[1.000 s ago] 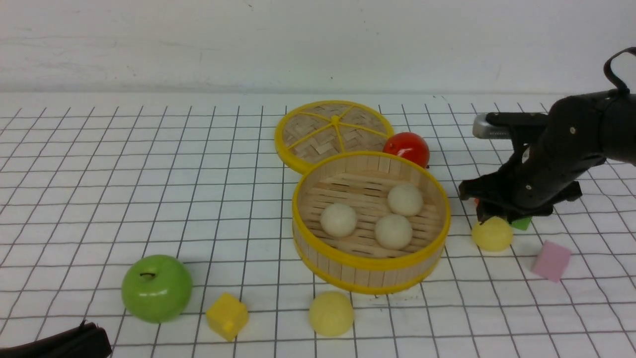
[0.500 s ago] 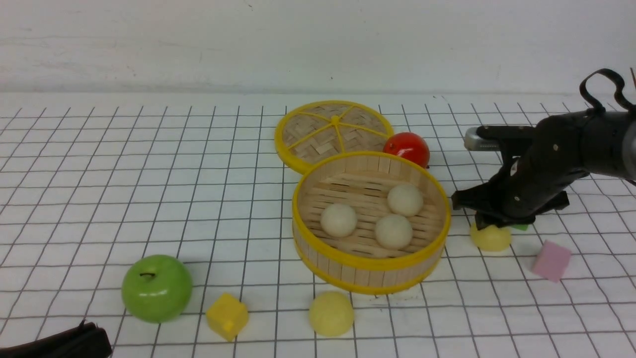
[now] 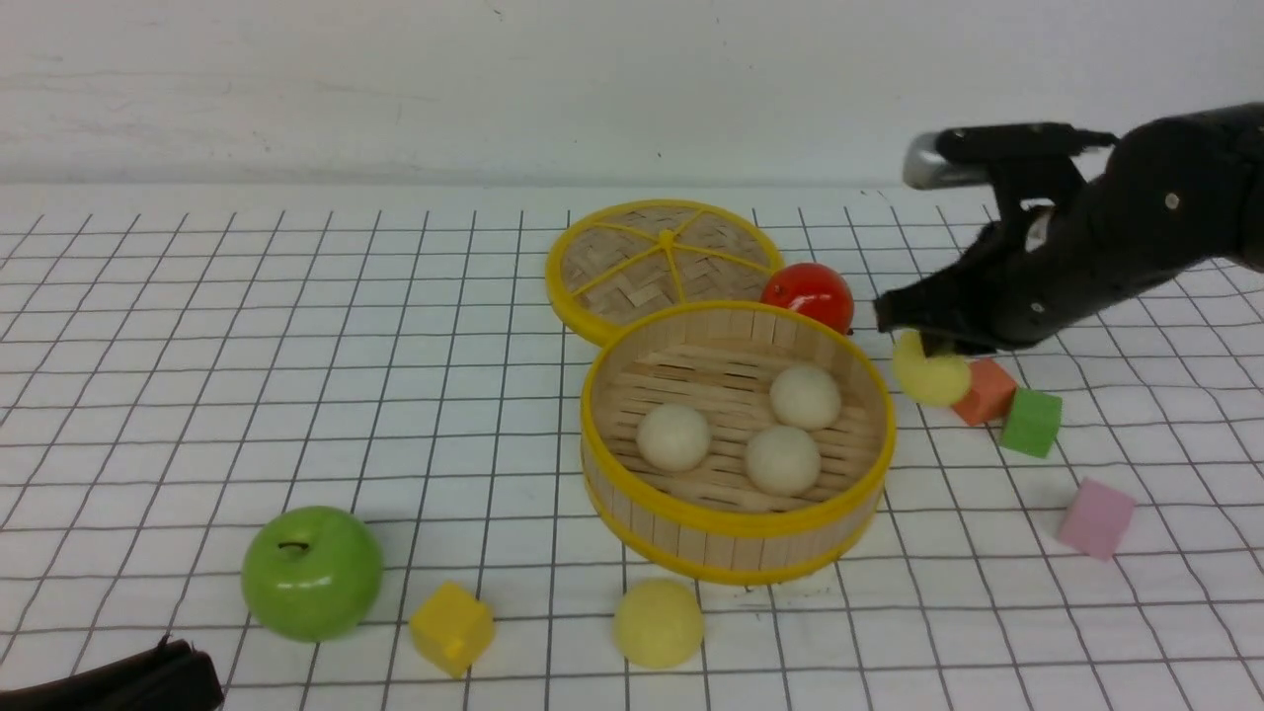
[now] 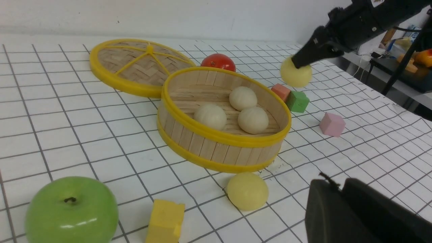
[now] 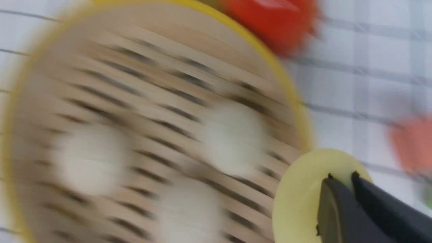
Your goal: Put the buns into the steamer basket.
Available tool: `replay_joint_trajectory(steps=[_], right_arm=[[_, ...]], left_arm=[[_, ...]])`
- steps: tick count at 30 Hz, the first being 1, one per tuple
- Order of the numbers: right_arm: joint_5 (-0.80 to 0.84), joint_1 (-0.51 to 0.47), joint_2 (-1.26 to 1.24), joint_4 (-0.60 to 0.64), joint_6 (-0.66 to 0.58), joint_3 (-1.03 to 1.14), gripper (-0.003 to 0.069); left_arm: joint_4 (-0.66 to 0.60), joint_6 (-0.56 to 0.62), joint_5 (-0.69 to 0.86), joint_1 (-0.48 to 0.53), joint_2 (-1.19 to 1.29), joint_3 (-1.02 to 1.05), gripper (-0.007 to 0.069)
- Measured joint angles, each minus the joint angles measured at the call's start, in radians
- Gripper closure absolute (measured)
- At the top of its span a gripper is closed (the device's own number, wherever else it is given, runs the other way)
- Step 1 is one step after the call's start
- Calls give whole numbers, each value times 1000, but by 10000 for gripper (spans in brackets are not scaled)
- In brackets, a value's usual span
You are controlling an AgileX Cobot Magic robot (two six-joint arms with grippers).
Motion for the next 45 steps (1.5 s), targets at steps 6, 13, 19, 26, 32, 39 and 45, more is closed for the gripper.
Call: replay_joint_trajectory(steps=[6,13,19,26,32,39,45], right_arm=[[-123,95,105,52,-23,-66,647],[-215,128,326,53,-25,-199,590],[-245,128,383,53,-25,-225,390],[-121,128,295,53,-18,-230,144],[187,128,66,33,94,-226,165],[395,134,-268,-63,212,5,469],[480,137,-499,-68,245,180,676]], left_arm=[[-2,-1,-1,0,0,0,557],[-3,-1,-1,0,0,0,553],[-3,-1,-1,0,0,0,549],[-3,-1,-1,0,0,0,541],[-3,-1,-1,0,0,0,534],[-3,-1,-1,0,0,0,533],[-3,-1,-1,0,0,0,531]])
